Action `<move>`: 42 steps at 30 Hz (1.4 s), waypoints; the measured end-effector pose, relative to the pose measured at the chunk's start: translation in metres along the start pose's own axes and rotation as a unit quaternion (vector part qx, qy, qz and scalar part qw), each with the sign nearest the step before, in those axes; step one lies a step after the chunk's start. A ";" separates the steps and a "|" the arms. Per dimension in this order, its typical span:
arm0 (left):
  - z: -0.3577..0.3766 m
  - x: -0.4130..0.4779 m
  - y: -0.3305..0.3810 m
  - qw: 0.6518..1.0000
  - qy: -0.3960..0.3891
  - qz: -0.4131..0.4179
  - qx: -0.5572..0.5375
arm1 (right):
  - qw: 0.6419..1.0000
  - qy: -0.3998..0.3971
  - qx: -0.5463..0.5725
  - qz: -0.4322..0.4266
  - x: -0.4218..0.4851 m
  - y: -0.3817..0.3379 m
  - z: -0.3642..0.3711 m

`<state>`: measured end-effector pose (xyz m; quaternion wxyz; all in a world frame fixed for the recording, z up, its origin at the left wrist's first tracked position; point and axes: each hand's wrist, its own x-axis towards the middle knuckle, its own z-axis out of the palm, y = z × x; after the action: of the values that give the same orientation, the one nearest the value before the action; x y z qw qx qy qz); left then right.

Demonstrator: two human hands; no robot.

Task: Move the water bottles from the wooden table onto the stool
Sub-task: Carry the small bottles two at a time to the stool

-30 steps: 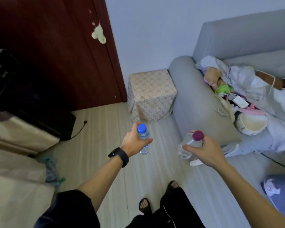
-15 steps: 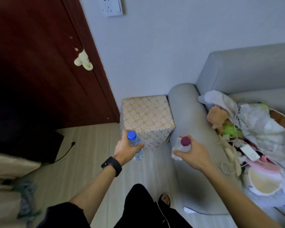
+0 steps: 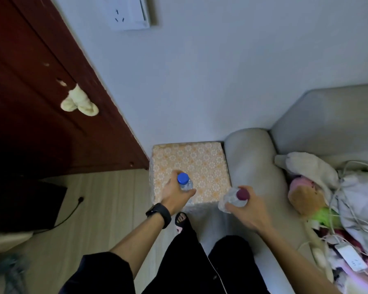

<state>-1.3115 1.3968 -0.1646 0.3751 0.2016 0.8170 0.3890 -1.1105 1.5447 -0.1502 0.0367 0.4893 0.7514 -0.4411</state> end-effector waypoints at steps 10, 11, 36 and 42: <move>0.038 0.123 -0.001 0.999 0.019 -0.045 0.012 | 0.998 -0.039 -0.039 0.036 0.136 0.015 0.010; 0.045 0.135 -0.005 0.998 0.023 -0.049 0.013 | 0.997 -0.042 -0.039 0.043 0.151 0.018 0.013; 0.117 0.241 -0.056 0.992 0.018 -0.121 0.039 | 0.989 -0.124 -0.080 -0.003 0.306 0.057 0.069; 0.125 0.256 -0.054 0.990 0.048 -0.126 0.033 | 0.994 -0.096 -0.024 0.033 0.313 0.055 0.074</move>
<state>-1.3809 1.5832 -0.3758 0.3748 0.0906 0.8650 0.3210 -1.2586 1.7206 -0.3820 0.1353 0.4682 0.7381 -0.4666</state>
